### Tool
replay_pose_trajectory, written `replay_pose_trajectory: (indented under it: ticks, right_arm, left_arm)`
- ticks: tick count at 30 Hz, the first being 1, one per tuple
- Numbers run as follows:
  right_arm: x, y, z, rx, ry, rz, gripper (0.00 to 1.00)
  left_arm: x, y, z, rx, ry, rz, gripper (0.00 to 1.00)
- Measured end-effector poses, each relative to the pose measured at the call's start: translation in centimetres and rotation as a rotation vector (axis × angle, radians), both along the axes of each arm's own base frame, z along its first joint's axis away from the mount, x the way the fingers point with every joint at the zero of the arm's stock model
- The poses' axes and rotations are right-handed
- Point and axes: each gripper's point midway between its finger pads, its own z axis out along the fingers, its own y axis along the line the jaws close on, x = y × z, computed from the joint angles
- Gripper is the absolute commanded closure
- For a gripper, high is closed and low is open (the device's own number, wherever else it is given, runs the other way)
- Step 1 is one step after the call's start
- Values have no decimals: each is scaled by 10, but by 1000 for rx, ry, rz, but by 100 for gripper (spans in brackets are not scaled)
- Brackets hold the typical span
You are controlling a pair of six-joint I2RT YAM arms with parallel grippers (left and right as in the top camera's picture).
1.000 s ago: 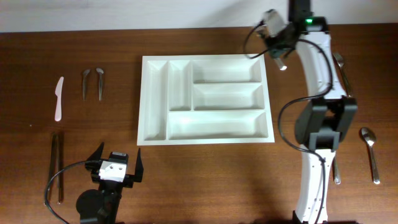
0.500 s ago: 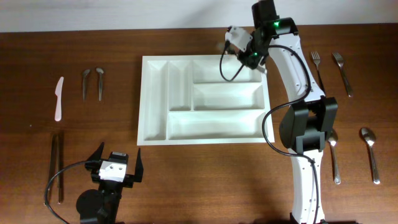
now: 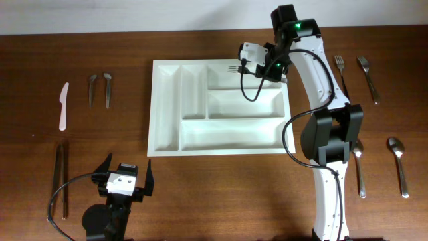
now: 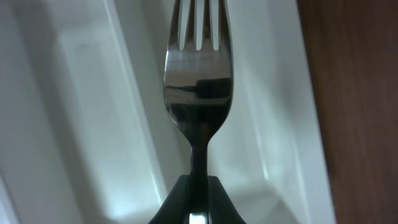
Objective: Pack container
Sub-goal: 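Carry the fork over the tray and release it in the top-right compartment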
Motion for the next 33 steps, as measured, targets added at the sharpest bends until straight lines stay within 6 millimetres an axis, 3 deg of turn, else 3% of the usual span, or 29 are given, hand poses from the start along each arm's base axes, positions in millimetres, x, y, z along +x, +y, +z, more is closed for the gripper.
replay_pose_trajectory:
  ticks: [12, 24, 33]
  right_arm:
    - [15, 15, 6, 18, -94, 66, 92]
    - [15, 15, -7, 12, -75, 83, 90]
    - [13, 24, -7, 39, -75, 102, 83]
  left_arm:
    - [0, 0, 0, 0, 0, 0, 1]
    - [0, 0, 0, 0, 0, 0, 1]
    - [0, 0, 0, 0, 0, 0, 1]
